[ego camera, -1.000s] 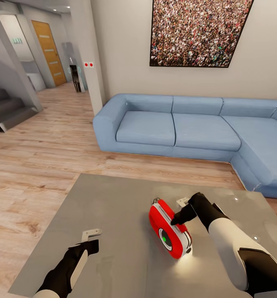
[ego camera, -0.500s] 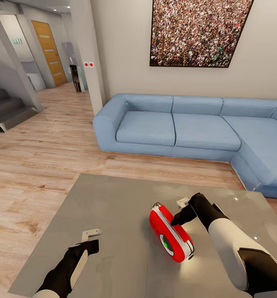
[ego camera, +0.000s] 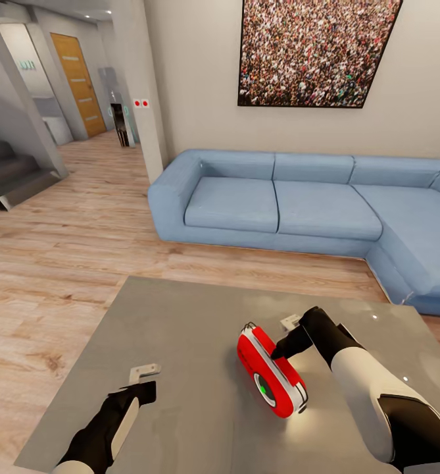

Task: Turn on the radio receiver that's on the table in the living room.

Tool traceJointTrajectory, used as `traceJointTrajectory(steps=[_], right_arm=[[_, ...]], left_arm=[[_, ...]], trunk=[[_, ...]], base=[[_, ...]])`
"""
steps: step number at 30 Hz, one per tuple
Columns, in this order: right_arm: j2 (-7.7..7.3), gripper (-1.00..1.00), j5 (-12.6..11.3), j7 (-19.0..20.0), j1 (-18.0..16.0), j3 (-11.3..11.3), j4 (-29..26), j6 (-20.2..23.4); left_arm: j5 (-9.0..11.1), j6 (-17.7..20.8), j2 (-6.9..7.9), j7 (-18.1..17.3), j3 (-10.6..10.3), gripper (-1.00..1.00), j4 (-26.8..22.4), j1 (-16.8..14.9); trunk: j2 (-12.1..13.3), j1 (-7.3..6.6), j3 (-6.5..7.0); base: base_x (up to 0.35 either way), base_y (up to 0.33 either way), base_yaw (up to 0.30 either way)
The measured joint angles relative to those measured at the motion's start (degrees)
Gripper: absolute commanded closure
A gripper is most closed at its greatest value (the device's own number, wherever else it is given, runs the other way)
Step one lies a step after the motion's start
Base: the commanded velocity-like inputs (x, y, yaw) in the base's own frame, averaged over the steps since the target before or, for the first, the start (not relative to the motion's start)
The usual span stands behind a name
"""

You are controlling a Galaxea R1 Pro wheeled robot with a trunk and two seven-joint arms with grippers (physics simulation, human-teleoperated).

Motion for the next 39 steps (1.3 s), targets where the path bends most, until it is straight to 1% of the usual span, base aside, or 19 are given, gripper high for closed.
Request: traceJointTrajectory(steps=[8,39], right_arm=[[0.0,-1.0,0.0,0.01,0.0,0.0,0.0,0.0],[-0.02,-1.0,0.32,-0.09,0.0,-0.03,-0.17,0.0]], left_arm=[[-0.3,0.0,0.11,0.07,-0.01,1.0,0.0,0.0],[-0.31,0.08,0.29,0.02,-0.09,1.0,0.04,0.0]], trunk=[[3.21,-1.76,1.44],[15.64,-8.57,7.0]], base=[[0.0,0.0,0.0],[0.0,0.0,0.0]])
